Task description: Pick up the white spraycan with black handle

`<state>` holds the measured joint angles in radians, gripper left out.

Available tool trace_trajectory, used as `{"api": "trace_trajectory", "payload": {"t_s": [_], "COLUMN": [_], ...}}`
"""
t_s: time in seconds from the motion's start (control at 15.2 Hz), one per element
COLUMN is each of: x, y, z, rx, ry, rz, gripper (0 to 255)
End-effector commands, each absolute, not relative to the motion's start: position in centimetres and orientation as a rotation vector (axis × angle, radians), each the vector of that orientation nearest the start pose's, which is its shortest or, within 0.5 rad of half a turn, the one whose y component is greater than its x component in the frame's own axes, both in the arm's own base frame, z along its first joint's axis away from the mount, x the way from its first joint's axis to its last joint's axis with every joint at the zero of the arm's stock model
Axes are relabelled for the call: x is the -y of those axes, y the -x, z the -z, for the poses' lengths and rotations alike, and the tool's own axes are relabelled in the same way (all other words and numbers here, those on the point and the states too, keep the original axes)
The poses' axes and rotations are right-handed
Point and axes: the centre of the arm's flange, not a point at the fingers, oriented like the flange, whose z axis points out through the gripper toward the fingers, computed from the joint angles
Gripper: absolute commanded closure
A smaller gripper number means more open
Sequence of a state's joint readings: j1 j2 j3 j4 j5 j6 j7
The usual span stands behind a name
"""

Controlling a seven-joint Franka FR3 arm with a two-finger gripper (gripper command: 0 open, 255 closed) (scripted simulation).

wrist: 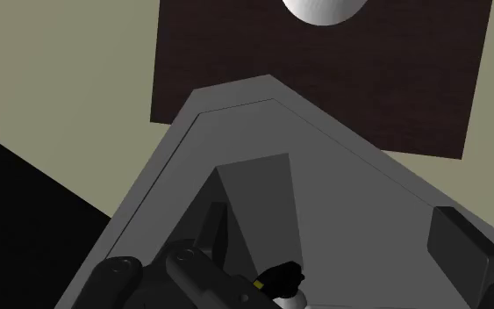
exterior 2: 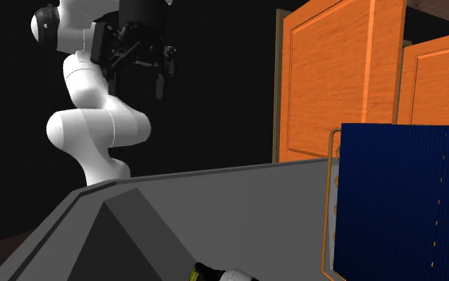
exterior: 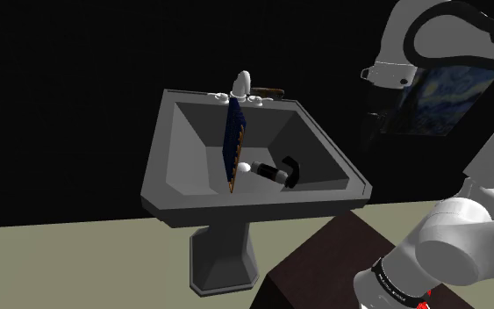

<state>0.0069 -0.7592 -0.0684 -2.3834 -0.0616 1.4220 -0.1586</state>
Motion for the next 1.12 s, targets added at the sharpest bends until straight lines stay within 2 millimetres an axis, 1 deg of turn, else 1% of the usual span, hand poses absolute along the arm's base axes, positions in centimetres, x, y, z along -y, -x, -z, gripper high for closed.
{"api": "trace_trajectory", "payload": {"t_s": [0.0,1.06], "x": [3.1,1.2], "y": [-29.4,-44.4], "z": [-55.8,-41.0], "rx": [0.184,0.301], "ry": [3.114,3.093], "rz": [-0.319,-0.318], "gripper": [0,0]}}
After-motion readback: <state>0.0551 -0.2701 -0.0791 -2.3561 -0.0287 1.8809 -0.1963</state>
